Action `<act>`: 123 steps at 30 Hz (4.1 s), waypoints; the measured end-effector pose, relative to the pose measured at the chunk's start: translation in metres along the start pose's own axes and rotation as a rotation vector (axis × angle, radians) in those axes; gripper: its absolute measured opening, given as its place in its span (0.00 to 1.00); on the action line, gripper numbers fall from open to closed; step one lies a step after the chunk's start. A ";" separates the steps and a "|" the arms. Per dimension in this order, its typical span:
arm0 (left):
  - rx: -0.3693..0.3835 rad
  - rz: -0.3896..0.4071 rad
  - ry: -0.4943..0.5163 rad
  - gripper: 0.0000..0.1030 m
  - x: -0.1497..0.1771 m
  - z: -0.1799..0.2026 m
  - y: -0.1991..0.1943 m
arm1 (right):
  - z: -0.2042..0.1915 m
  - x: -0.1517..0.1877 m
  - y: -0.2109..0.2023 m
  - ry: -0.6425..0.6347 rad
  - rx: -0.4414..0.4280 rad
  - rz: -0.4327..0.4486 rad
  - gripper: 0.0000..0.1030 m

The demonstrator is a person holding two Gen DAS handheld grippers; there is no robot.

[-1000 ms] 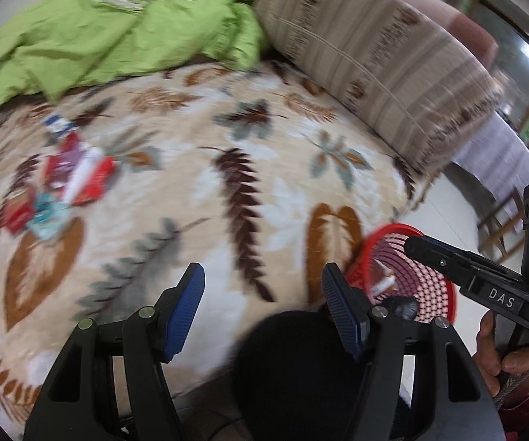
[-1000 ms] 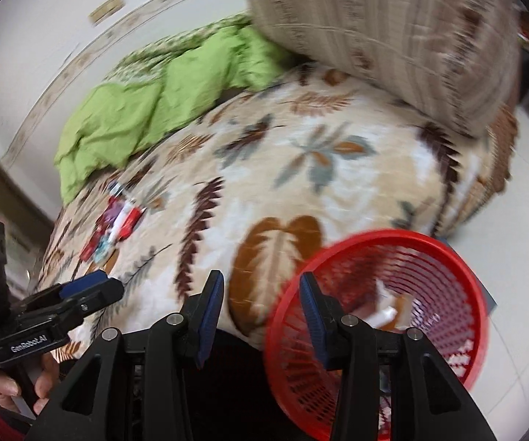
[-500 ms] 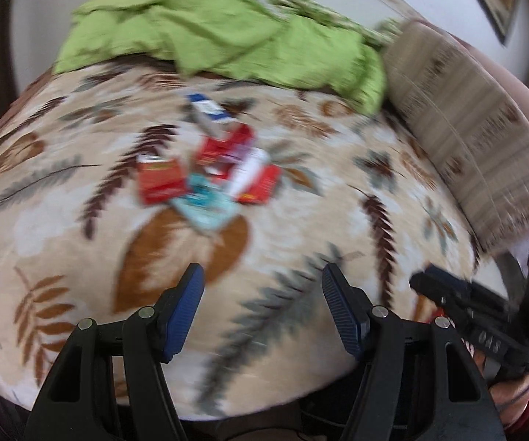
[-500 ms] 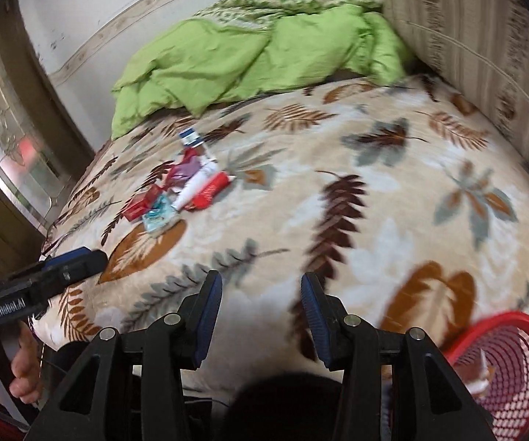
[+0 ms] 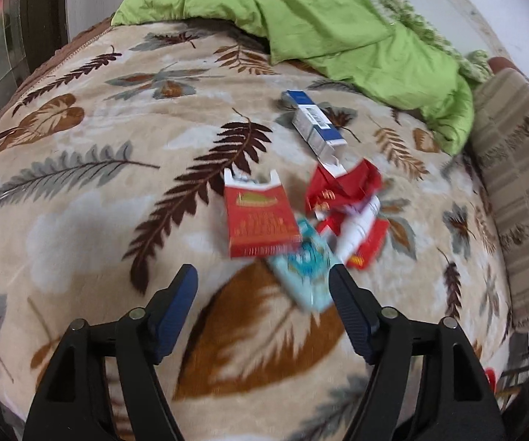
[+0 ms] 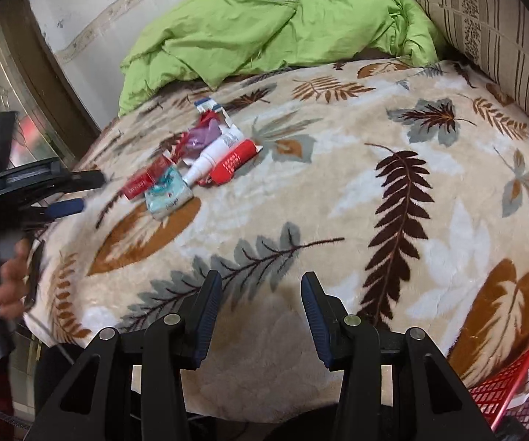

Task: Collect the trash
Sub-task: 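Grasp the red cigarette pack on the bed with the left gripper, then grasp the red crumpled paper with the right gripper while the left gripper holds the pack, then hold the red pack in the left gripper while the right gripper holds the red paper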

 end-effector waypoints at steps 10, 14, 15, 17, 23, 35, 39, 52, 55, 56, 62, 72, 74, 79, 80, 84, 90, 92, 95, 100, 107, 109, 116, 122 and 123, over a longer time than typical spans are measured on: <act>-0.114 -0.076 -0.045 0.75 -0.025 0.005 0.065 | 0.011 0.002 0.002 0.071 -0.051 0.009 0.46; -0.128 -0.065 -0.049 0.63 -0.024 0.005 0.073 | 0.010 0.002 0.007 0.074 -0.068 -0.004 0.46; -0.122 -0.066 -0.047 0.60 -0.023 0.005 0.075 | 0.010 0.003 0.007 0.075 -0.068 -0.006 0.46; -0.115 -0.043 -0.042 0.52 -0.022 0.005 0.074 | 0.010 0.003 0.008 0.072 -0.069 -0.009 0.46; -0.086 0.025 -0.054 0.52 -0.012 -0.003 0.054 | 0.007 0.003 0.011 0.059 -0.061 -0.026 0.46; -0.155 0.219 -0.083 0.52 0.039 -0.028 0.001 | -0.018 -0.058 0.033 0.002 -0.081 -0.022 0.49; -0.174 0.249 -0.074 0.52 0.040 -0.029 0.002 | -0.038 -0.098 0.054 -0.071 -0.070 0.010 0.64; -0.148 0.230 -0.047 0.52 0.044 -0.021 0.018 | -0.051 -0.155 0.163 -0.152 -0.033 -0.071 0.64; -0.150 0.230 -0.053 0.52 0.043 -0.022 0.019 | -0.055 -0.154 0.178 -0.189 -0.033 -0.090 0.53; -0.147 0.227 -0.056 0.52 0.042 -0.023 0.019 | -0.055 -0.152 0.181 -0.198 -0.029 -0.096 0.33; -0.146 0.232 -0.051 0.52 0.042 -0.023 0.018 | -0.056 -0.144 0.162 -0.188 -0.048 -0.052 0.23; -0.159 0.289 0.020 0.52 0.056 -0.006 -0.003 | -0.040 -0.099 0.066 -0.129 -0.049 0.050 0.23; -0.161 0.298 0.043 0.52 0.063 0.000 -0.010 | -0.033 -0.083 0.050 -0.115 -0.038 0.060 0.23; -0.140 0.296 0.121 0.52 0.092 0.019 -0.028 | -0.018 -0.049 0.018 -0.052 -0.035 0.069 0.23; -0.133 0.294 0.137 0.52 0.099 0.022 -0.032 | -0.015 -0.045 0.012 -0.039 -0.038 0.071 0.23; -0.123 0.302 0.188 0.52 0.117 0.035 -0.049 | -0.014 -0.033 -0.010 -0.030 -0.041 0.087 0.23; -0.110 0.285 0.239 0.52 0.138 0.047 -0.066 | -0.012 -0.019 -0.034 -0.001 -0.056 0.101 0.23; -0.112 0.285 0.254 0.52 0.142 0.050 -0.069 | -0.011 -0.016 -0.042 0.007 -0.061 0.108 0.23; -0.116 0.282 0.257 0.52 0.144 0.052 -0.072 | -0.011 -0.013 -0.046 0.013 -0.064 0.111 0.23; -0.130 0.312 0.258 0.52 0.142 0.053 -0.078 | -0.016 -0.014 -0.051 0.003 -0.078 0.115 0.23; -0.141 0.328 0.265 0.52 0.142 0.054 -0.083 | -0.024 -0.011 -0.053 -0.012 -0.083 0.118 0.23; -0.145 0.339 0.267 0.52 0.142 0.054 -0.086 | -0.026 -0.011 -0.055 -0.016 -0.082 0.121 0.23; -0.141 0.356 0.268 0.52 0.142 0.052 -0.091 | -0.033 -0.010 -0.059 -0.027 -0.075 0.125 0.23; -0.139 0.369 0.272 0.52 0.143 0.053 -0.095 | -0.037 -0.010 -0.061 -0.032 -0.073 0.128 0.23; -0.139 0.371 0.273 0.52 0.143 0.053 -0.096 | -0.037 -0.010 -0.062 -0.033 -0.073 0.130 0.23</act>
Point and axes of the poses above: each gripper's, at about its wrist camera, not at the fingertips, and y roughly the way its jaws point, z to its right, x to its underside, the point moved 5 cm from there along y, roughly the way its jaws point, and after that the axes turned 12 degrees about -x, right-handed, at the moved point
